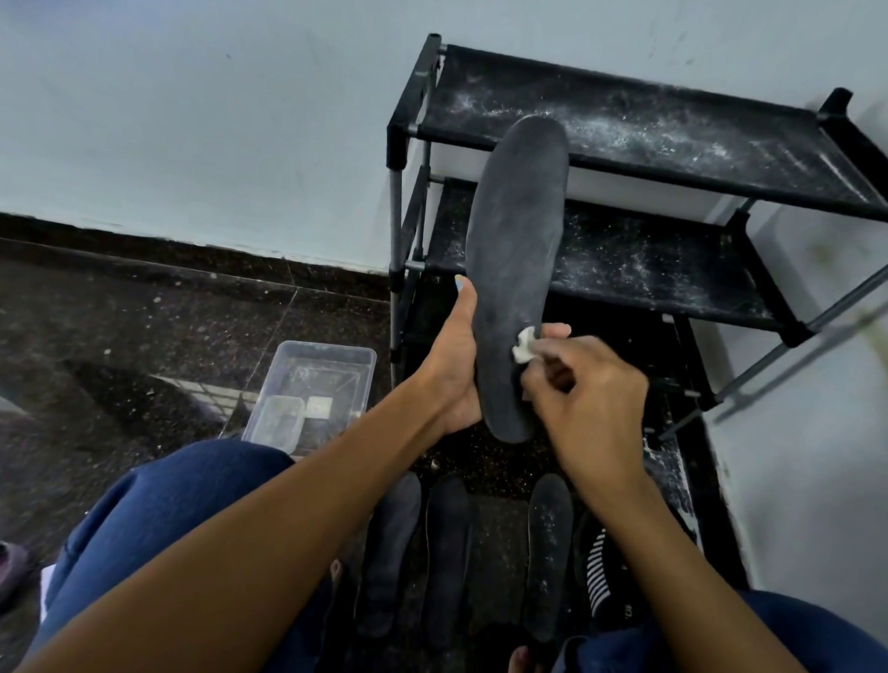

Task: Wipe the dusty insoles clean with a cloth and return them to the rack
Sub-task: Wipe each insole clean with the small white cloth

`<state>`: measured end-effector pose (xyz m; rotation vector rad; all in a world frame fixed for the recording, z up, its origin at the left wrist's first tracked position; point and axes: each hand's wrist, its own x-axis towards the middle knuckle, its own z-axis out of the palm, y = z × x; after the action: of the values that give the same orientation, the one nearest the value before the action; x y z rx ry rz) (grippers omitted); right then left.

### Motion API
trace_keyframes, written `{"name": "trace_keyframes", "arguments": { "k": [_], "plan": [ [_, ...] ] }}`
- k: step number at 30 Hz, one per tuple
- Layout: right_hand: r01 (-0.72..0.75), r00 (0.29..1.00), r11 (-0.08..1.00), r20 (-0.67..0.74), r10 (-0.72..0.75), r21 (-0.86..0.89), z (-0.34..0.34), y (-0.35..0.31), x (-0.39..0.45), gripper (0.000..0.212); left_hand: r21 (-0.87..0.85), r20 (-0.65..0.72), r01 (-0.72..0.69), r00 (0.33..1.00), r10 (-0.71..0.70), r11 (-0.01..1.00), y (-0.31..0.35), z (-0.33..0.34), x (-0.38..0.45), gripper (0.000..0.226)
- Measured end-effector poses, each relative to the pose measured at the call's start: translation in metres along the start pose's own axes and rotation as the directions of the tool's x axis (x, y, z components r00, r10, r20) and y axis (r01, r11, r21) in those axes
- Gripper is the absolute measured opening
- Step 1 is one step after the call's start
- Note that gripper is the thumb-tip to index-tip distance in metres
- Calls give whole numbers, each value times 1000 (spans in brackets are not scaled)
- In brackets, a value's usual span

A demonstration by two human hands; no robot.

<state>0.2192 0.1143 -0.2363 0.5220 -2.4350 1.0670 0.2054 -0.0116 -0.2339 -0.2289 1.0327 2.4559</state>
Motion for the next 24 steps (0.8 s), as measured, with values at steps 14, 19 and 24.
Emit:
{"name": "trace_keyframes", "arguments": {
  "k": [14, 19, 24],
  "plan": [
    [-17, 995, 999, 102, 13, 35, 5, -11, -8, 18, 17, -69, -13, 997, 14, 1000, 0, 0, 2, 105],
    [-110, 991, 992, 82, 105, 59, 2, -6, -2, 18, -45, -92, -23, 996, 19, 999, 8, 2, -1, 105],
    [-101, 971, 985, 228, 67, 142, 5, -19, -11, 19, -57, -168, -133, 978, 122, 989, 10, 6, -2, 96]
  ]
}}
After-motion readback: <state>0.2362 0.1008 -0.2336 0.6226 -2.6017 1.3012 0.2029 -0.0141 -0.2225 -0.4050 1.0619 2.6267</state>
